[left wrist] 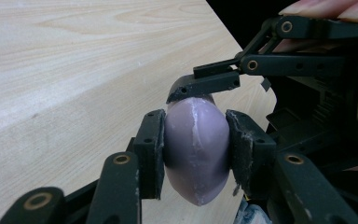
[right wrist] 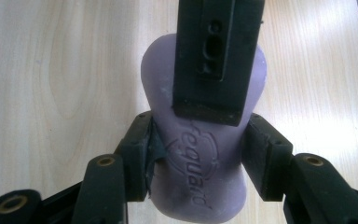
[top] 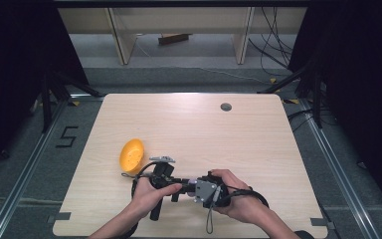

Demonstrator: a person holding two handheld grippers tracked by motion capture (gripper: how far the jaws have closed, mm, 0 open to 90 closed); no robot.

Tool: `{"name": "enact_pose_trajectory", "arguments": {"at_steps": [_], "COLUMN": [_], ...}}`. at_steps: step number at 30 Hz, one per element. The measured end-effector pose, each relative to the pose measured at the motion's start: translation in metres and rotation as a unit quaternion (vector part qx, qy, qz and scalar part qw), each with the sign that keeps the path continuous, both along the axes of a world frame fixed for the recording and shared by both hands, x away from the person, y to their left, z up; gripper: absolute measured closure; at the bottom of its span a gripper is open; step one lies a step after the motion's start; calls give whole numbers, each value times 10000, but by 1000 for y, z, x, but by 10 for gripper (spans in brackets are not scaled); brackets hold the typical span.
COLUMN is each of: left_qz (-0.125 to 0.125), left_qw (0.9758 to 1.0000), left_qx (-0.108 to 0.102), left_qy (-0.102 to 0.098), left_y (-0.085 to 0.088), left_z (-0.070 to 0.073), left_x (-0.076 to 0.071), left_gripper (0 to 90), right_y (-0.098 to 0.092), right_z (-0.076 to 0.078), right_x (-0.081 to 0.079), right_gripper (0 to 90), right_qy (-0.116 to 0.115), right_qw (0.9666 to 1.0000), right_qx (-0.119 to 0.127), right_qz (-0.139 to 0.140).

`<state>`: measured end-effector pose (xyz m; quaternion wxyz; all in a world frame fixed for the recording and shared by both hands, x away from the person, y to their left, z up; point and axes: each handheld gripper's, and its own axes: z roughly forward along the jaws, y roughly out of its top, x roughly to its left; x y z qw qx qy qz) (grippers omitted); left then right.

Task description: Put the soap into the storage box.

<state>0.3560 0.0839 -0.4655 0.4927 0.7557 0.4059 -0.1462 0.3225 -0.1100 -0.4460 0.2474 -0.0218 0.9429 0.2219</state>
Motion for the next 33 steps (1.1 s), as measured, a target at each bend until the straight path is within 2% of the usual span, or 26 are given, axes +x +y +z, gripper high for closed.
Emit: {"name": "enact_pose_trajectory", "arguments": {"at_steps": [2,6,7,10,11,12,16,17,21,25,28,31,32,33], "left_qz": [12,24,30,91,74,88,172,163,285,398,408,481,493,495], "left_qw": [10000,9998,9996,9992,9992,9990,9979,9975,9955,9922,9906,9890,9887,9885], "left_qx": [10,20,49,95,85,84,128,139,176,301,405,462,469,486], "left_qy": [-61,-212,-267,-369,-393,-421,-604,-668,-889,-1142,-1240,-1317,-1339,-1342], "left_y": [0,0,0,0,0,0,1,2,5,8,12,14,16,17], "left_z": [1,4,5,7,7,7,11,12,16,19,20,20,21,22], "left_x": [-1,-1,-1,-2,-2,-2,-3,-3,-5,-7,-7,-7,-8,-8], "left_gripper": [587,590,590,591,591,591,591,591,591,592,592,592,592,592], "right_y": [0,0,-1,-3,-5,-5,-7,-8,-13,-24,-33,-43,-45,-48], "right_z": [0,1,2,4,5,6,7,8,13,15,12,9,8,8], "right_x": [-2,1,1,2,6,2,2,1,0,0,-1,-1,0,-2], "right_gripper": [501,482,455,359,328,299,256,253,248,247,247,251,252,254], "right_qy": [76,70,138,72,-127,-17,-39,4,-127,-31,115,148,122,193], "right_qw": [9998,9998,9996,9989,9994,9984,9984,9982,9981,9972,9950,9937,9948,9926], "right_qx": [56,106,127,243,241,308,329,321,402,477,557,610,598,643], "right_qz": [-187,-147,-223,-406,-214,-465,-461,-502,-456,-571,-818,-924,-818,-1013]}}
